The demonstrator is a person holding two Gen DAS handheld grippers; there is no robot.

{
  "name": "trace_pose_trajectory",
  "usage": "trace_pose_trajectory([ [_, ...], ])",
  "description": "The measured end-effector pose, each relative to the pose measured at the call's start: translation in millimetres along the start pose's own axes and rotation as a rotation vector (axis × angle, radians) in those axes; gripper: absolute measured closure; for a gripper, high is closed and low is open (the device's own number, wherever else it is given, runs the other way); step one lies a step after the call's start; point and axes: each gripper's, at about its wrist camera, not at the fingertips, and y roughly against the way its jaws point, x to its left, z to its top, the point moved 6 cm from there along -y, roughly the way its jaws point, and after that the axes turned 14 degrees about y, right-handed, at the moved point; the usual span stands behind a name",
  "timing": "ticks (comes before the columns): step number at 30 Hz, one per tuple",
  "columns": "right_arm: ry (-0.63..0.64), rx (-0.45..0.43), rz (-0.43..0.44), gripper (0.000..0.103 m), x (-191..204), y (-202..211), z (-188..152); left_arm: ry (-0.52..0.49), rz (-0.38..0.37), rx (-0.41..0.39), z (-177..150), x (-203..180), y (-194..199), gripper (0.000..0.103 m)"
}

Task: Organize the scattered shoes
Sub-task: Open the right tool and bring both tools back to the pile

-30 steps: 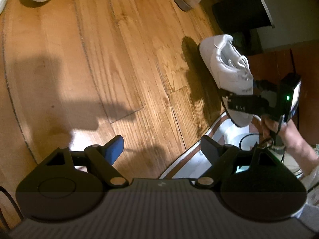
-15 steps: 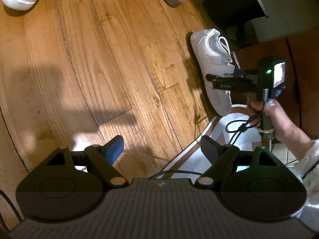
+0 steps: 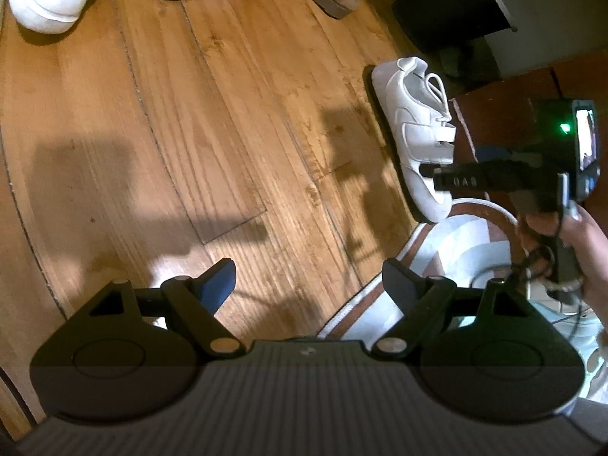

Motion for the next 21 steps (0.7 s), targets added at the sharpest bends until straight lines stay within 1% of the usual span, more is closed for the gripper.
trace_pose_trajectory([
  [1, 0.026, 0.043, 0.012, 0.008, 10, 0, -3, 0.0, 0.018, -0.01, 0, 0, 0, 0.019],
  [2, 0.055, 0.066, 0.025, 0.008, 17, -2, -3, 0.001, 0.035, -0.013, -1, -1, -2, 0.019],
  [5, 0.116, 0.122, 0.054, 0.008, 33, -4, -5, 0.027, 0.028, 0.018, -1, 2, -7, 0.019],
  [7, 0.09, 0.117, 0.103, 0.008, 39, -1, -1, 0.046, 0.028, 0.017, 0, 7, -5, 0.019],
  [9, 0.043, 0.09, 0.154, 0.008, 45, 4, 6, 0.05, 0.063, -0.041, 8, 15, 7, 0.019],
  [11, 0.002, 0.029, 0.24, 0.008, 58, 18, 19, 0.055, 0.09, -0.108, 17, 23, 22, 0.019],
  [12, 0.002, 0.01, 0.26, 0.008, 62, 22, 23, 0.058, 0.101, -0.142, 22, 26, 30, 0.019],
  [13, 0.017, -0.034, 0.291, 0.009, 73, 31, 30, 0.057, 0.115, -0.177, 26, 29, 37, 0.019],
  [15, 0.076, -0.122, 0.306, 0.01, 93, 48, 45, 0.052, 0.148, -0.251, 34, 37, 50, 0.019],
  [17, 0.139, -0.213, 0.303, 0.02, 111, 65, 59, 0.048, 0.189, -0.328, 43, 45, 64, 0.019],
  [18, 0.167, -0.258, 0.307, 0.023, 121, 74, 66, 0.047, 0.22, -0.37, 47, 50, 71, 0.019],
  [20, 0.209, -0.342, 0.323, 0.034, 138, 89, 81, 0.048, 0.251, -0.421, 54, 56, 81, 0.019],
  [21, 0.215, -0.364, 0.332, 0.036, 142, 93, 85, 0.051, 0.267, -0.454, 57, 61, 87, 0.019],
])
